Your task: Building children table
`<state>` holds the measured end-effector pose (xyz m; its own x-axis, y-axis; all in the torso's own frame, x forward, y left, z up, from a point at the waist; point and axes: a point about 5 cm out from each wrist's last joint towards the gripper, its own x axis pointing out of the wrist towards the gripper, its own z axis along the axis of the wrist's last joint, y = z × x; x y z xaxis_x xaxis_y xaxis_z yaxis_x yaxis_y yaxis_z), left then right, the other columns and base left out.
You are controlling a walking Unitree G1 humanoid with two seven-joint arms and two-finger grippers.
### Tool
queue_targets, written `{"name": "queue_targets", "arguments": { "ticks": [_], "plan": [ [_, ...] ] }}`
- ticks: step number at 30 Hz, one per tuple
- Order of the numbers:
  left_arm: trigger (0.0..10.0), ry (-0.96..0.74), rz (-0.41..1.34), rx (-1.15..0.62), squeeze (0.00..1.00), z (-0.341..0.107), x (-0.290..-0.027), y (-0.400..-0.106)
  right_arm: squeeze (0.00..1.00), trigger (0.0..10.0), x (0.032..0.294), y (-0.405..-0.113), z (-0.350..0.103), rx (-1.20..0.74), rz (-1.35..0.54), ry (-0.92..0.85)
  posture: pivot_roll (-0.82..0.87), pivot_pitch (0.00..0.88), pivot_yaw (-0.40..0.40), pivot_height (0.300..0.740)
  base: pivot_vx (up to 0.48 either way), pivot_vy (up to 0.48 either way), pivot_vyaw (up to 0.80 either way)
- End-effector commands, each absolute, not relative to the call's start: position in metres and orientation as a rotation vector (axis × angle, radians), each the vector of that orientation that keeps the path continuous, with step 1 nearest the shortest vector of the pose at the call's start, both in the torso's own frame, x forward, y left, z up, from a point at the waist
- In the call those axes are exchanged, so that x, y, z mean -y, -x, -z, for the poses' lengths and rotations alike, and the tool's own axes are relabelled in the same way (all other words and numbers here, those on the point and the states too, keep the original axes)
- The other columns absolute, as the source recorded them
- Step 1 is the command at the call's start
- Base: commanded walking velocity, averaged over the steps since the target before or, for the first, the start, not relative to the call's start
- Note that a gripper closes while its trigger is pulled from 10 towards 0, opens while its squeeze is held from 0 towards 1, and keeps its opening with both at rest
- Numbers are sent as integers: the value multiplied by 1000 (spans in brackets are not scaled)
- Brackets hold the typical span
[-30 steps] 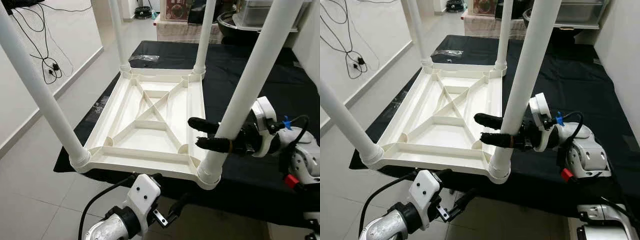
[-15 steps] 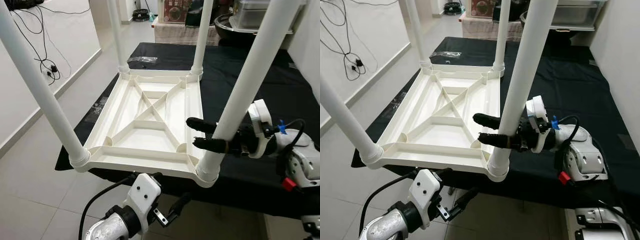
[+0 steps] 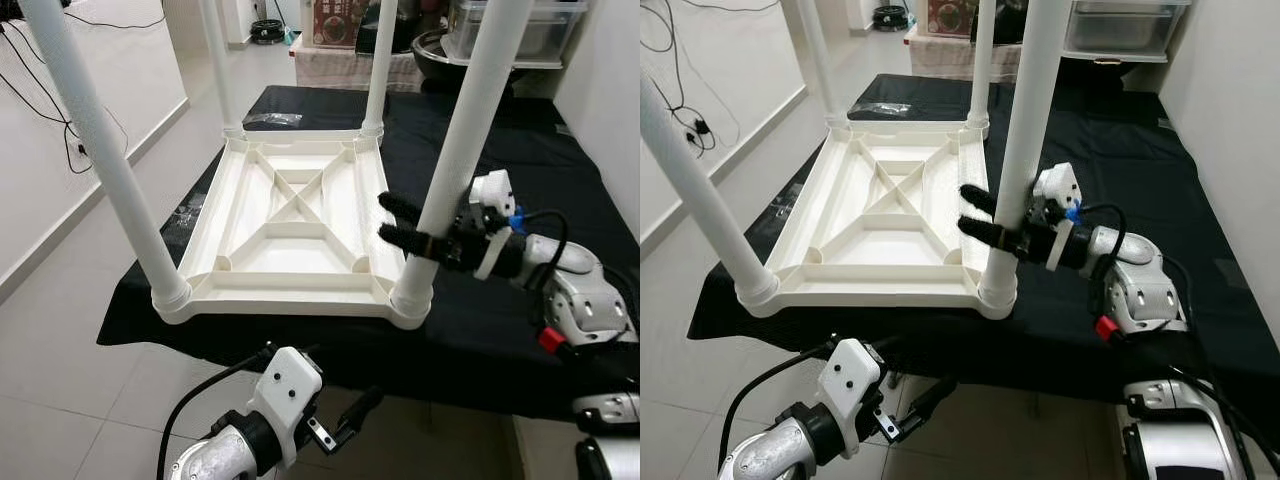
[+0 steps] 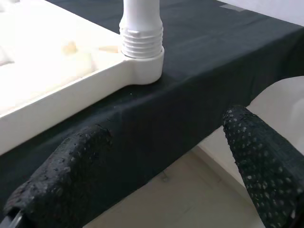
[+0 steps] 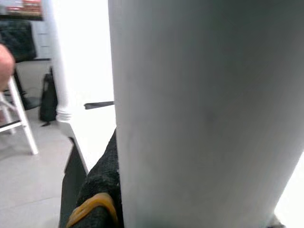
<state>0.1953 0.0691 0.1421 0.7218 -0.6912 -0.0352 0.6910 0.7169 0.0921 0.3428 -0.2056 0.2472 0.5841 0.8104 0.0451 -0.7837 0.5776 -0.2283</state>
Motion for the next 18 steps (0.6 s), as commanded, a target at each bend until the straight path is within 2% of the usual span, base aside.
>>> {"name": "queue_targets", "arguments": {
  "ticks": [1,12,15,18],
  "plan": [
    [10000,-116,767,-18,0,-136,-69,-194,0,10000,211,-348,-230,72,-852,187,87,153,34,740,0,0,0],
    [10000,-116,766,-17,0,-136,-69,-193,0,10000,217,-368,-226,48,-611,151,90,147,30,740,0,0,0],
    [10000,-115,769,-17,0,-136,-68,-193,0,10000,219,-376,-227,51,-465,118,86,145,30,740,0,0,0],
    [10000,-114,770,-16,0,-136,-68,-193,0,10000,219,-380,-226,33,-405,97,86,145,30,740,0,0,0]
  ]
}}
